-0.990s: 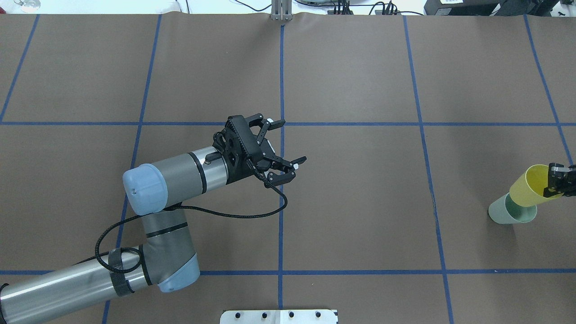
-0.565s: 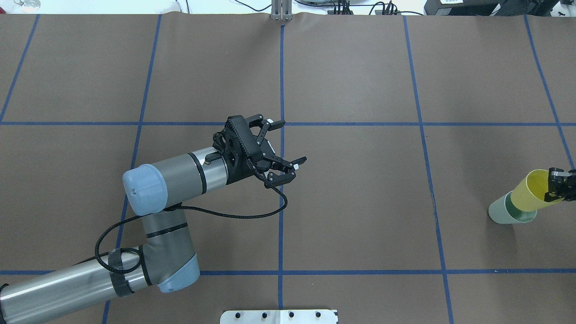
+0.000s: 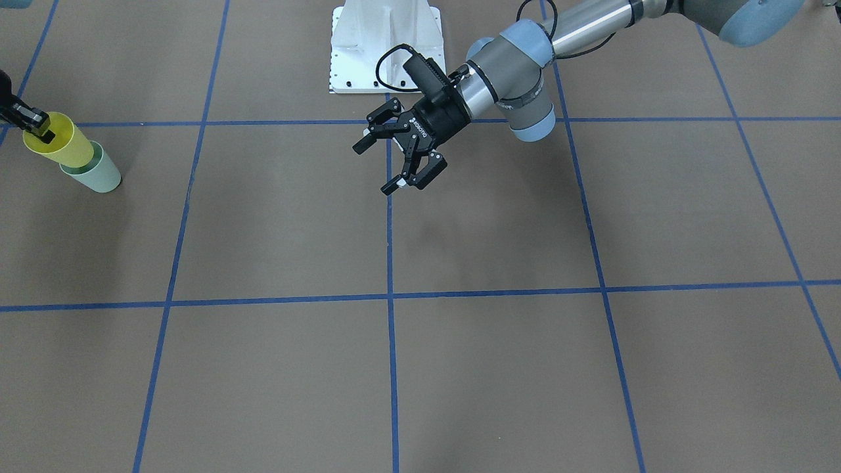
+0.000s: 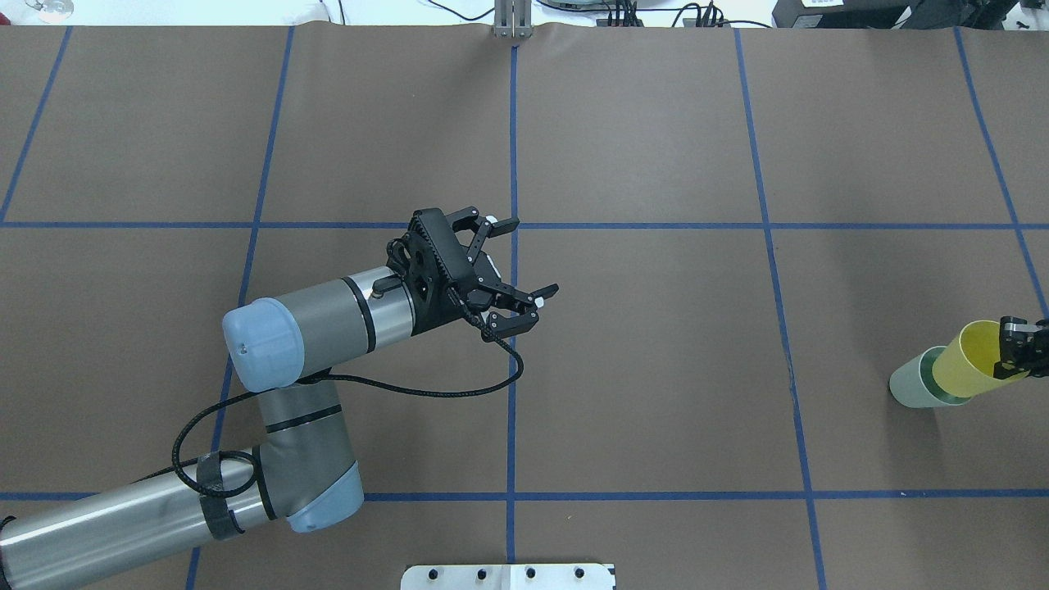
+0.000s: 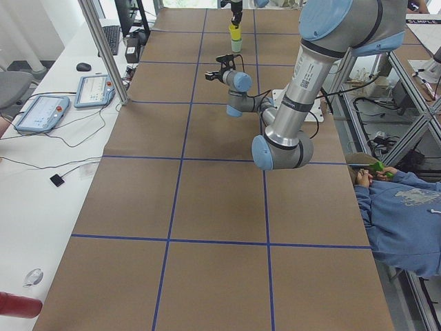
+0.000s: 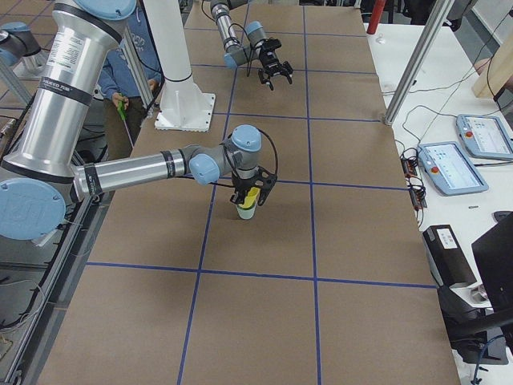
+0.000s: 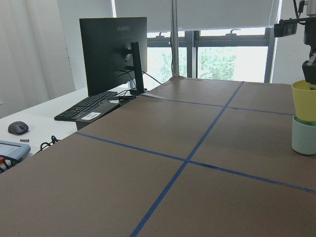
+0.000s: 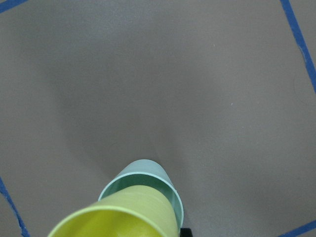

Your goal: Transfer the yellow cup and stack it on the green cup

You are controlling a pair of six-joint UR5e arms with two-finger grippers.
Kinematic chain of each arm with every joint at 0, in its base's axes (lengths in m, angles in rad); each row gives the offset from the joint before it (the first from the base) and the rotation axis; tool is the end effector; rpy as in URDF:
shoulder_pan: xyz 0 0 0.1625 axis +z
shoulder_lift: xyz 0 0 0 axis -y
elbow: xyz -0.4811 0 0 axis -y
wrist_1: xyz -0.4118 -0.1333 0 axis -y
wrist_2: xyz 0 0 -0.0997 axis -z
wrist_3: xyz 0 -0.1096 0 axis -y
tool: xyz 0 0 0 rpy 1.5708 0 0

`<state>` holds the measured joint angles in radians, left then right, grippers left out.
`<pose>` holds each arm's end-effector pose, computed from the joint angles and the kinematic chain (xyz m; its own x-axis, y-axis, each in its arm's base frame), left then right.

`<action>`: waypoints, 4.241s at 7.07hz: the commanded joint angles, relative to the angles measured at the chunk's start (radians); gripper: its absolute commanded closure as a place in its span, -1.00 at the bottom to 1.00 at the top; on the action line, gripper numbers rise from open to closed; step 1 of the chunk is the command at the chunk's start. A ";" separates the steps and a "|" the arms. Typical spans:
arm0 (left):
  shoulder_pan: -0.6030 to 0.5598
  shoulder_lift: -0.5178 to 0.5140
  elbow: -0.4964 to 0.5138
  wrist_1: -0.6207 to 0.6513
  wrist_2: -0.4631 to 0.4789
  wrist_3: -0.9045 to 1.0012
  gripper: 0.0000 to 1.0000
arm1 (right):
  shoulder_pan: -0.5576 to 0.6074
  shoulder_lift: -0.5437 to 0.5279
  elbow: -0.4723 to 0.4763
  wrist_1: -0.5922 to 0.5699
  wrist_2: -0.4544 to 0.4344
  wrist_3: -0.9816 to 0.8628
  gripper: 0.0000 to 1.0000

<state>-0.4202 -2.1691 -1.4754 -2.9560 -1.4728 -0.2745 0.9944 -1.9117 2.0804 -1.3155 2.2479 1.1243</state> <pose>0.5843 -0.4188 0.2328 0.3953 0.8726 -0.2869 0.4073 0.1135 0.9062 -0.1481 -0.3464 0.5836 0.6696 0.4125 0.6177 -0.2482 0.9080 -0.3374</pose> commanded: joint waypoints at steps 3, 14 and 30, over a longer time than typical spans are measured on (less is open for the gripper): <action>0.000 0.000 0.000 -0.002 0.000 -0.002 -0.99 | -0.008 0.006 -0.012 0.001 0.002 -0.004 1.00; -0.092 0.076 0.014 0.095 0.111 -0.018 -0.99 | -0.007 0.069 -0.034 0.004 -0.005 -0.004 -1.00; -1.124 0.475 -0.147 1.482 -0.919 0.419 -1.00 | 0.391 0.301 -0.298 -0.088 0.079 -0.590 -1.00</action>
<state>-1.5268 -1.7678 -1.5378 -1.5078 -2.3919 0.1210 1.3419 -1.6067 1.7785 -1.3841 2.3005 0.5799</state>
